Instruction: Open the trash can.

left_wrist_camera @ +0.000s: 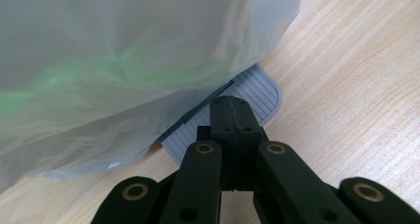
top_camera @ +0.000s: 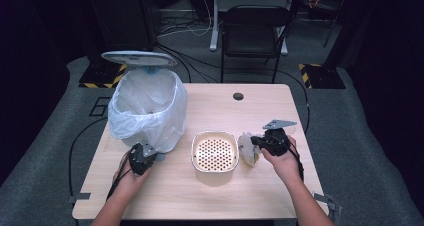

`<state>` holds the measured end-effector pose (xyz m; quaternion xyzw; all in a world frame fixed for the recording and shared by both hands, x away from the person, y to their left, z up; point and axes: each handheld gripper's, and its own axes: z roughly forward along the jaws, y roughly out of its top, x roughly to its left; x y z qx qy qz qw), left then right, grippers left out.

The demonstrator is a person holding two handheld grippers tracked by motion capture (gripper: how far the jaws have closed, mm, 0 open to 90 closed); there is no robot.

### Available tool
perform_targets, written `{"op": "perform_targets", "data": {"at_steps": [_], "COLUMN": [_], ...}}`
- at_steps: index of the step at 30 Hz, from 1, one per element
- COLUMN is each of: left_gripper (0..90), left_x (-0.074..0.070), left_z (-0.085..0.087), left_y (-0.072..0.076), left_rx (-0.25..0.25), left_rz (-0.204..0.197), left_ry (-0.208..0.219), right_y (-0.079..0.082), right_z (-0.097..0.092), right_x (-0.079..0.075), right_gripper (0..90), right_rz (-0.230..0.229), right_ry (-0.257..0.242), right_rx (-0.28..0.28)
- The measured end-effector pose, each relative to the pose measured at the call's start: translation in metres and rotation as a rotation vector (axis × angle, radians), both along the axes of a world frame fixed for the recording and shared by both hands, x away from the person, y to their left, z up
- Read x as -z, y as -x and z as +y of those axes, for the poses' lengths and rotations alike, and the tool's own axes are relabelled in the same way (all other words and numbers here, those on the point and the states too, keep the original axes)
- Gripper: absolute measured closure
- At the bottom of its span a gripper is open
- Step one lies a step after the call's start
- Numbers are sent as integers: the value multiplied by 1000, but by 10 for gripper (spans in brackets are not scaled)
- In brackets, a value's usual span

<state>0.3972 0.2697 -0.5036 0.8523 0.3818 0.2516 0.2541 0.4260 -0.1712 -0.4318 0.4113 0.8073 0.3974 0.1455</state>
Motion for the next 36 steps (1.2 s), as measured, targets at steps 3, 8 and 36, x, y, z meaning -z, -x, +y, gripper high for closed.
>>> {"op": "perform_targets", "data": {"at_steps": [3,8,36], "left_gripper": [900,900,900], "left_x": [1,-1,0], "left_z": [0,1,1], "left_y": [0,0,0], "left_rx": [-5,12,6], "left_rz": [-2,-5,-6], "left_ry": [7,-15,-12], "right_y": [6,5,-14], "right_z": [-4,-5,8], "right_x": [7,17,75], "right_gripper": [864,640,239], "right_rz": [20,25,82], "right_ry": [5,-9,71], "right_rx": [7,36,166]}}
